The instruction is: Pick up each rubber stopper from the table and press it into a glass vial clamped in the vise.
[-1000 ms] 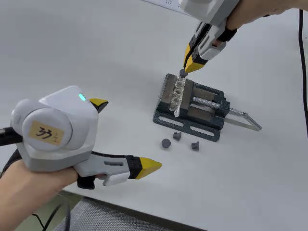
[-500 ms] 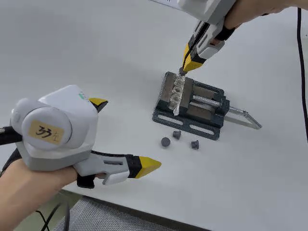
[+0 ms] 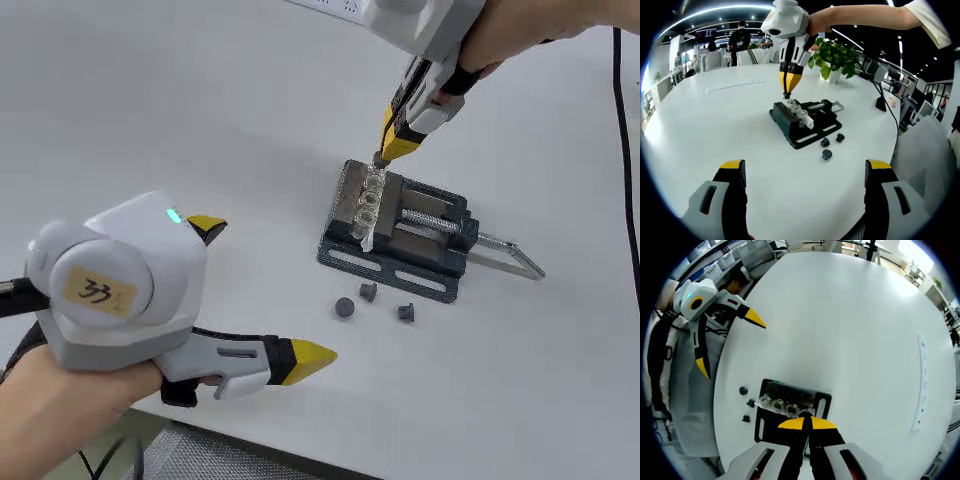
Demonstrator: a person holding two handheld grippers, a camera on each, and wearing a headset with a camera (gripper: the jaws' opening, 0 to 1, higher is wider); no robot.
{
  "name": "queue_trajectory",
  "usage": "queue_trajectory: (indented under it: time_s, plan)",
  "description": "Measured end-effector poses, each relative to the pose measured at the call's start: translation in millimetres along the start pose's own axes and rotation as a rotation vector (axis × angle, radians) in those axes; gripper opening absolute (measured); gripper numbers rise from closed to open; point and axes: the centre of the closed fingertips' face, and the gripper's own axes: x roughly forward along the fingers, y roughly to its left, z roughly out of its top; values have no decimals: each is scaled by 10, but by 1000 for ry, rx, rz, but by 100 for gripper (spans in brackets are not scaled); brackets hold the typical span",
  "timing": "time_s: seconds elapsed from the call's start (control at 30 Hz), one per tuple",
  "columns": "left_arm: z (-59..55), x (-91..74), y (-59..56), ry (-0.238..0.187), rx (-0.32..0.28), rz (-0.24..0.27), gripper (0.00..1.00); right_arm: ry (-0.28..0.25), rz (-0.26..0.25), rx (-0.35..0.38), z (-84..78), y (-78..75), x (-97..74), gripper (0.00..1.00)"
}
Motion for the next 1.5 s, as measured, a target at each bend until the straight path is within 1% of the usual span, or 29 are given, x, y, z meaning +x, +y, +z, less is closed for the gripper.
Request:
queue_trajectory:
  time_s: [0.07, 0.1, 0.13, 0.17, 0.2, 0.23, 0.27, 0.37, 0.5, 0.53, 0.6, 0.67, 0.7, 0.77, 0.8, 0.83, 0.87, 0.93, 1.0, 1.03, 1.1, 1.13, 1.17, 1.2, 1.3, 1.37, 1.5]
  plan:
    - [-3, 1, -6, 2, -1, 0, 99, -3, -2, 11, 22, 27, 8, 0]
    - [-4, -1, -7, 3, -1, 0, 99, -4, -3, 14, 19, 11, 8, 0]
    - [-9, 1, -5, 5, -3, 0, 99, -5, -2, 17, 3, -49, 3, 0]
    - [-13, 2, -6, 5, -4, -1, 99, -5, 0, 22, 1, -57, 0, 0]
    - [-19, 5, -4, 6, -5, -2, 99, -5, 1, 36, 8, -30, 2, 0]
    - [-23, 8, -3, 7, -4, -3, 99, -4, 2, 31, 9, -42, 6, 0]
    - [-27, 9, -4, 8, -4, -4, 99, -1, 3, 29, 9, -86, 19, 0]
    - [-25, 17, -4, 7, -5, -5, 99, 19, -2, 15, 16, -158, 46, 0]
    - [-25, 26, 6, 4, -8, -4, 99, 45, -7, -2, 12, -173, 56, 0]
    - [-26, 30, 11, 3, -8, -3, 99, 57, -16, -2, -1, -195, 67, 0]
    - [-29, 34, 16, 3, -11, -3, 99, 61, -13, -7, 6, -197, 70, 0]
    - [-21, 38, 10, 1, -12, -3, 99, 65, -13, -7, 4, -174, 61, 0]
    - [-14, 41, 8, -1, -12, -2, 99, 59, -9, 16, 2, -175, 59, 0]
    - [-15, 41, 11, -2, -14, -1, 99, 56, -14, 2, 1, -167, 57, 0]
    - [-16, 41, 15, -1, -15, 0, 99, 49, -16, 10, -1, -127, 42, 0]
    - [-16, 40, 17, -2, -14, 0, 99, 42, -15, 21, -2, -128, 38, 0]
    - [-13, 39, 15, -3, -14, 0, 99, 32, -13, 17, -10, -81, 17, 0]
    - [-10, 39, 13, -2, -11, -1, 99, 15, -10, 20, -15, -75, 8, 0]
    - [-10, 37, 16, -1, -10, -1, 98, 0, -10, 11, -16, -94, 10, 0]
    - [-4, 35, 22, -3, -11, -1, 98, -5, -12, -1, -13, -75, 4, 0]
    - [6, 35, 30, -5, -10, 1, 98, -6, -12, -5, -7, -65, 0, 0]
    - [13, 36, 34, -6, -10, 3, 98, -3, -11, -10, 5, -10, 18, 0]
    - [15, 37, 31, -5, -11, 3, 98, 4, -6, -16, -6, -2, 9, 0]
    - [21, 37, 34, -6, -9, 4, 98, -1, -4, -13, -9, -3, -17, 0]
    - [41, 42, 37, -11, -8, 4, 98, -13, -4, -7, 5, -4, -22, 0]
    - [34, 46, 33, -8, -10, 3, 98, -24, 1, 0, 19, 17, -37, 0]
    - [18, 58, 18, -4, -8, -2, 98, -24, 3, 3, 15, 60, -34, 0]
